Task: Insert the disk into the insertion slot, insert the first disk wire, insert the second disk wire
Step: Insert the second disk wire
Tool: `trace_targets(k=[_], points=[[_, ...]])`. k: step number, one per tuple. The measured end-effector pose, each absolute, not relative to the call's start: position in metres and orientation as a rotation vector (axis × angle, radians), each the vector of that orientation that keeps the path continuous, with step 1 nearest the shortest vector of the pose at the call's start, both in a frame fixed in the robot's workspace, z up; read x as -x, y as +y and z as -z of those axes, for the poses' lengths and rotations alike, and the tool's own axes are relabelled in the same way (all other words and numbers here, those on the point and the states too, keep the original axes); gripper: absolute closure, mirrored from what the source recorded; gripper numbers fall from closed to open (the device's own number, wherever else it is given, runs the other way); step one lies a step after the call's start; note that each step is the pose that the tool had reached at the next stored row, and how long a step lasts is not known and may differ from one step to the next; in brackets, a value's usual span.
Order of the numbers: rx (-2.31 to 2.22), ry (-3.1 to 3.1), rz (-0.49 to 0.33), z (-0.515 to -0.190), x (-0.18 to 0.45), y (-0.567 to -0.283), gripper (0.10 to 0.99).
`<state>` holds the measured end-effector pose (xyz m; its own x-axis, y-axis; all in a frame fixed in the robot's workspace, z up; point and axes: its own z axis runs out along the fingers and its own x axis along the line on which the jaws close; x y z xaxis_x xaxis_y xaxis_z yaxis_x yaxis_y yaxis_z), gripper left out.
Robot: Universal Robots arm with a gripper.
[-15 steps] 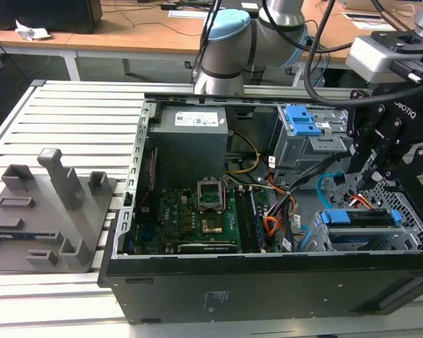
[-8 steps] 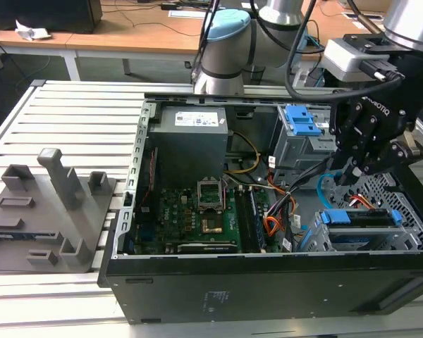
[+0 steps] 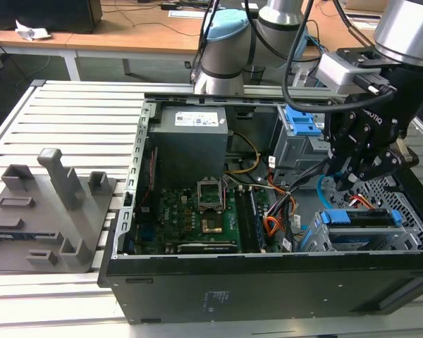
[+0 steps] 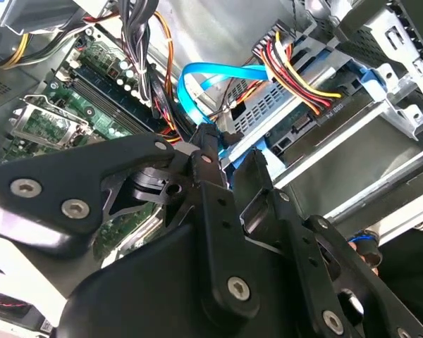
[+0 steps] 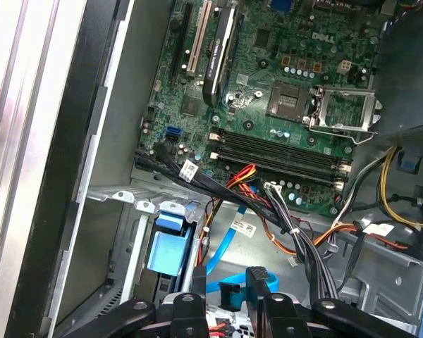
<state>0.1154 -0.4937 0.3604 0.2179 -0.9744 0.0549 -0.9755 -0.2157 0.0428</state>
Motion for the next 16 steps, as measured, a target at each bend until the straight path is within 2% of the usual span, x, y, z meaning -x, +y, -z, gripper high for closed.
trace_targets(k=[3, 4, 5, 16], points=[[-2.398, -1.923, -0.024, -0.3603, -0.1154, -0.4937, 0.737], [-2.398, -1.923, -0.025, -0.3603, -0.1154, -0.4937, 0.871], [-2.398, -1.923, -0.025, -0.3603, -0.1155, -0.4937, 0.918], [-2.398, -1.928, -0.018, -0.3599, -0.1188, -0.4994, 0.925]])
